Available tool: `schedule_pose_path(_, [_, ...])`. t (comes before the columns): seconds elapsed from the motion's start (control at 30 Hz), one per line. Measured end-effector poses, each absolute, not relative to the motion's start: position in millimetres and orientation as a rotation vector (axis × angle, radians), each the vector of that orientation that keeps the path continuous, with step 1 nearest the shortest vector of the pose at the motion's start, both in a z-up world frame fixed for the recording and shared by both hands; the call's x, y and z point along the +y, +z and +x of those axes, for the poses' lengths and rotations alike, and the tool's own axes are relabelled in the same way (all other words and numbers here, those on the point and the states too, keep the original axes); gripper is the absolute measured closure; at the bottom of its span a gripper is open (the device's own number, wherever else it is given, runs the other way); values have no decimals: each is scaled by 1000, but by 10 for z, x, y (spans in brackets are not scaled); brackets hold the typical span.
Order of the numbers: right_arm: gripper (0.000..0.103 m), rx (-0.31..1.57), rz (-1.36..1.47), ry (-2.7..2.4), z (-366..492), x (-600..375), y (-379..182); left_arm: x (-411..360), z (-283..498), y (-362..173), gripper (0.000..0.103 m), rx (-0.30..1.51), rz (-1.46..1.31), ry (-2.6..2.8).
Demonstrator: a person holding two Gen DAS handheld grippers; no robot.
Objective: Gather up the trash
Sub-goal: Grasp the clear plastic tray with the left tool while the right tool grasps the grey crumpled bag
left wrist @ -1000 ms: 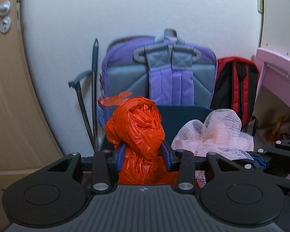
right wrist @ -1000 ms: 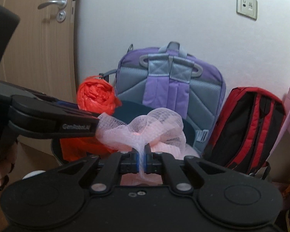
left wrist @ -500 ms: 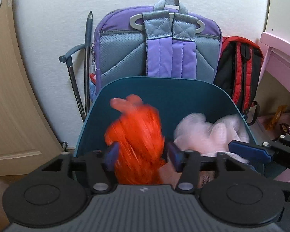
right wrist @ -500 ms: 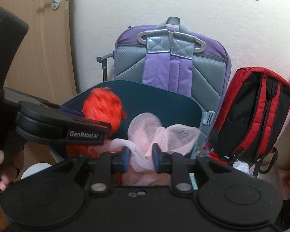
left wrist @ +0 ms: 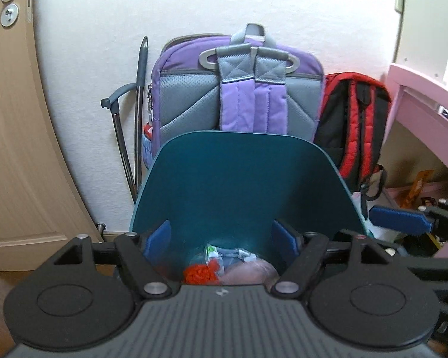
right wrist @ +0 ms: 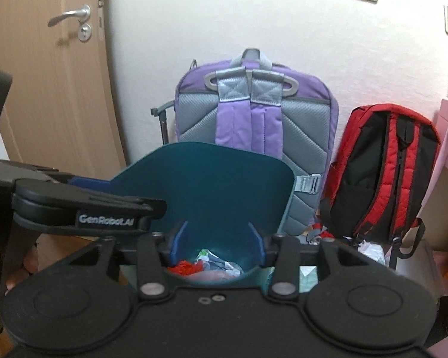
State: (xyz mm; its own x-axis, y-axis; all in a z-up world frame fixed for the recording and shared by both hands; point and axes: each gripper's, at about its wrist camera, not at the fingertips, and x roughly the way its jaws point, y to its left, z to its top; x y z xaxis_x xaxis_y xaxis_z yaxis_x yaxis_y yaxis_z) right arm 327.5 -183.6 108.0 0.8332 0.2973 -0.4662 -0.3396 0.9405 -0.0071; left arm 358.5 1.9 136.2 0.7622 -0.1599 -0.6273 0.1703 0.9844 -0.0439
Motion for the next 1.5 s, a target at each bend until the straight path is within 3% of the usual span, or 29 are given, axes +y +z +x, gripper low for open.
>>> schedule_pose_path(0.33, [53, 477, -49, 419, 2636, -1989, 1149, 274, 2848, 1400, 20, 690, -30, -213])
schedule_pose_path(0.37, [53, 479, -47, 434, 2574, -1995, 1130, 314, 2781, 1380, 19, 692, -40, -222])
schedule_pose_path(0.47, [51, 493, -44, 469, 2405, -1997, 1014, 475, 2594, 1261, 1, 705, -83, -234])
schedule_pose_path(0.6, [50, 554, -58, 525, 2257, -1947, 703, 743, 2425, 971, 0, 732, -153, -242])
schedule_pose_path(1.1, [49, 971, -131, 594, 2546, -1515, -1574, 1565, 2664, -1242, 0, 1056, -142, -121])
schedule_pose_path(1.5, [49, 1204, -271, 535, 3037, -1335, -3120, 1123, 2800, -3044, 0, 1354, 88, -329])
